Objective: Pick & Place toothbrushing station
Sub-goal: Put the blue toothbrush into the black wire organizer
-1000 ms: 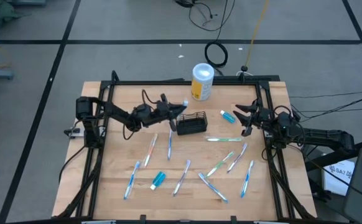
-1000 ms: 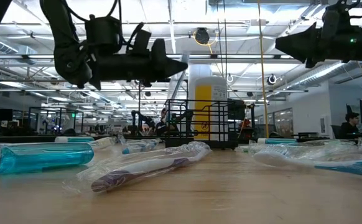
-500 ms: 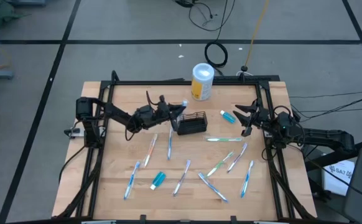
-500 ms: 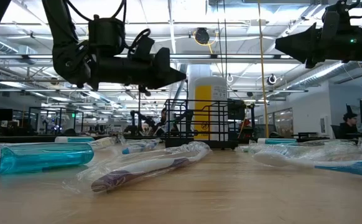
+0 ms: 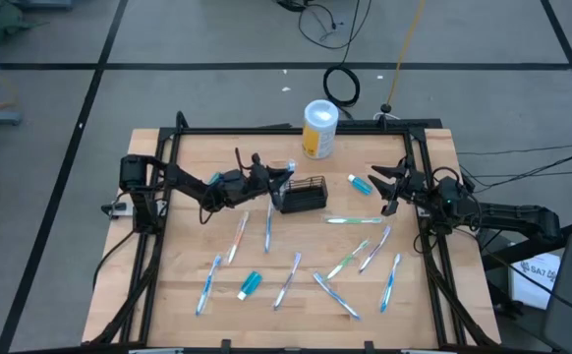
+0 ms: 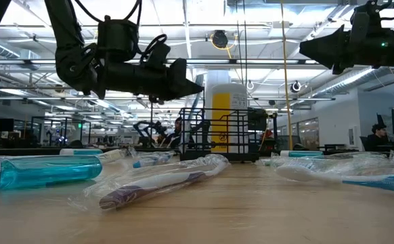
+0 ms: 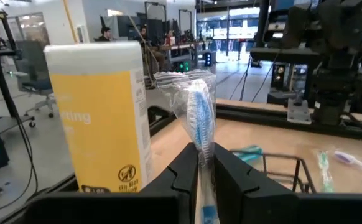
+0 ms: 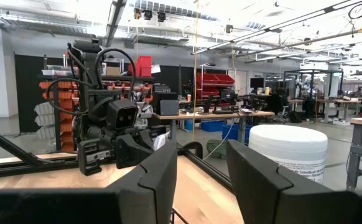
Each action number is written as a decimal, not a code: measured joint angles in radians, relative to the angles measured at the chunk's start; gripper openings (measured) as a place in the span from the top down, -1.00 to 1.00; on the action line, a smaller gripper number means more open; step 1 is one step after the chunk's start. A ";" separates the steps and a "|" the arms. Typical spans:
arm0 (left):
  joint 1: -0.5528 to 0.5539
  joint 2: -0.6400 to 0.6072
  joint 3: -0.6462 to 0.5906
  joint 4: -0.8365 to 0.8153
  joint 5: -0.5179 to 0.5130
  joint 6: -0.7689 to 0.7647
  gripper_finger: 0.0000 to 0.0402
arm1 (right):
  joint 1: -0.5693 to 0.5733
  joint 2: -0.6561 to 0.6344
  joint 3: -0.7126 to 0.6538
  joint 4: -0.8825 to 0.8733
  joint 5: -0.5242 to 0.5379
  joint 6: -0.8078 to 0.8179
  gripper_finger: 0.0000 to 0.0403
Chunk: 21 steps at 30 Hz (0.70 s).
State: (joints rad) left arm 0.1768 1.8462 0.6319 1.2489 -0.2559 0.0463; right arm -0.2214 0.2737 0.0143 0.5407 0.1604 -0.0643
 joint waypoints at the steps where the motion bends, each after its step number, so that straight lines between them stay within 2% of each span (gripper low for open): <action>1: 0.000 0.000 0.000 -0.009 -0.005 0.000 0.81 | 0.000 0.000 0.000 0.000 0.000 0.000 0.35; 4: 0.000 0.000 0.000 -0.029 -0.017 0.003 0.74 | 0.000 0.000 0.000 0.000 0.000 0.000 0.35; 8: 0.000 0.000 0.000 -0.029 -0.025 0.012 0.54 | 0.000 0.000 0.000 0.000 0.000 0.000 0.35; 15: 0.000 0.000 0.000 -0.037 -0.121 0.004 0.17 | 0.000 0.000 0.000 0.000 0.000 0.000 0.35; 21: -0.014 -0.031 0.000 -0.058 -0.143 0.002 0.03 | 0.000 0.000 0.000 0.000 0.000 0.000 0.35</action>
State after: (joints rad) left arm 0.1633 1.8156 0.6319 1.1906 -0.3987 0.0487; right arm -0.2218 0.2733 0.0143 0.5404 0.1601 -0.0643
